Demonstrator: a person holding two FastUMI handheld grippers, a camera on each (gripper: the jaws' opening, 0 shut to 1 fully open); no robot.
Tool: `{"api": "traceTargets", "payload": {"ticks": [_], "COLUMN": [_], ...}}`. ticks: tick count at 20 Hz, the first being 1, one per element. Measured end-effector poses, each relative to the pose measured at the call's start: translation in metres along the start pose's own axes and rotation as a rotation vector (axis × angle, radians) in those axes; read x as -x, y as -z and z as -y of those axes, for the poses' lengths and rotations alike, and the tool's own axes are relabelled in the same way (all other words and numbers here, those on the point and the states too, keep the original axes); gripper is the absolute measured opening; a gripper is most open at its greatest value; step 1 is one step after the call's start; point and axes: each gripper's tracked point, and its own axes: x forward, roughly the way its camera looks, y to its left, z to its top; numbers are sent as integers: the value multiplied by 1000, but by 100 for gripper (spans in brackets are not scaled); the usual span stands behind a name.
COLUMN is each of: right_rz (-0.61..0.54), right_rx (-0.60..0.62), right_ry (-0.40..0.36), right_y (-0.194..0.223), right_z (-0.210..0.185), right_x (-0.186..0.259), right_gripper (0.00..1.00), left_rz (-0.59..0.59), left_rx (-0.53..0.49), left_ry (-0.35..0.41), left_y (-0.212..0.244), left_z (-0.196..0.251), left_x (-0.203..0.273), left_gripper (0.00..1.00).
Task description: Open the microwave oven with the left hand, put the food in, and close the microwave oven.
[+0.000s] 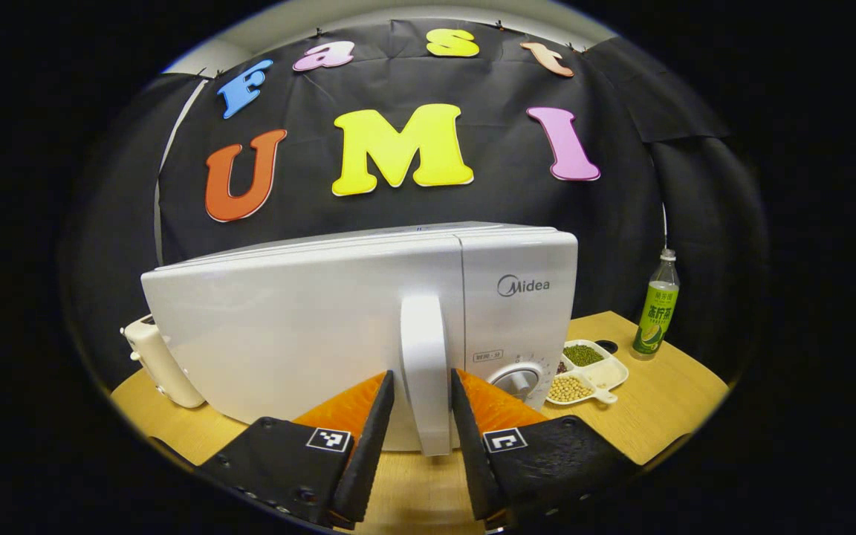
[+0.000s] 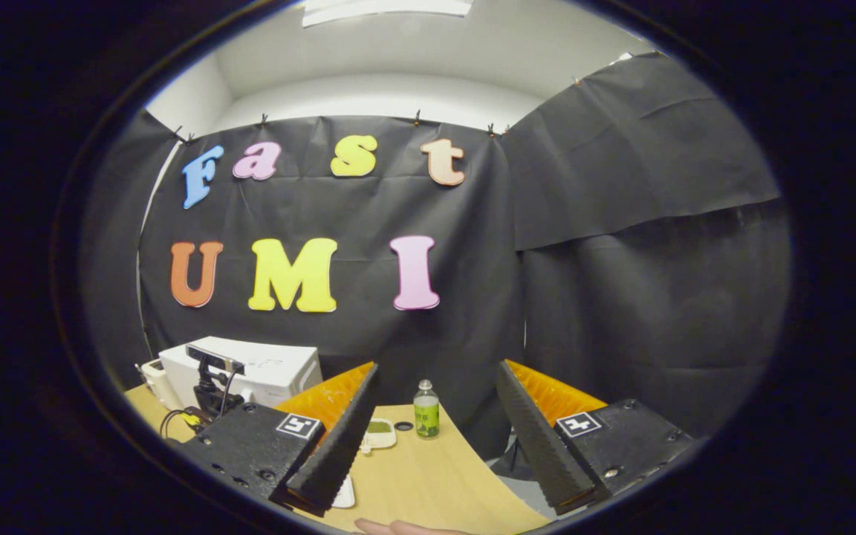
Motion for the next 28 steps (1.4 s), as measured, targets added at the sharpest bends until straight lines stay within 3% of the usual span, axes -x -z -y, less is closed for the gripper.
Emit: {"api": "traceTargets", "payload": {"ticks": [3,4,5,6,7,8,9,14,15,16,17,18,19,20,21,22,24,25,28], "right_rz": [-12,-20,-28,-36,-39,-44,-46,-37,-34,-29,-27,-27,-31,-35,-39,-42,-50,-53,-67], "right_rx": [-2,-5,-10,-14,-18,-21,-26,-40,-38,-36,-34,-34,-36,-41,-43,-43,-36,-32,-26], "right_ry": [-3,-3,1,3,7,9,9,-1,-2,-3,-4,-7,-10,-11,-12,-14,-22,-25,-44], "right_y": [12,16,19,22,24,25,27,27,27,27,25,26,29,29,32,34,40,42,45], "right_z": [4,5,7,8,10,11,12,12,12,12,12,11,9,7,5,3,-4,-8,-21], "right_x": [-3,-5,-6,-6,-7,-7,-7,-4,-3,-3,-3,-3,-3,-3,-2,0,4,6,14], "right_gripper": [91,91,91,91,100,100,100,100,100,91,100,91,91,100,91,100,100,91,92], "left_rz": [6,9,12,15,10,18,22,9,57,68,90,91,74,74,68,79,93,88,80], "left_rx": [60,71,66,62,69,77,63,84,75,46,31,59,92,110,94,72,36,37,46], "left_ry": [32,30,28,25,25,8,0,17,14,14,25,44,68,93,112,126,141,150,178], "left_y": [4,4,3,3,5,4,3,9,4,9,7,13,17,19,22,22,26,30,37], "left_z": [4,5,5,3,3,3,4,4,2,1,-1,-5,-5,-9,-12,-15,-24,-30,-45], "left_x": [-2,-2,-3,-1,-2,6,4,14,27,37,47,55,65,74,83,93,111,119,145], "left_gripper": [46,31,25,24,25,25,8,9,9,8,8,8,8,8,8,8,8,8,8]}}
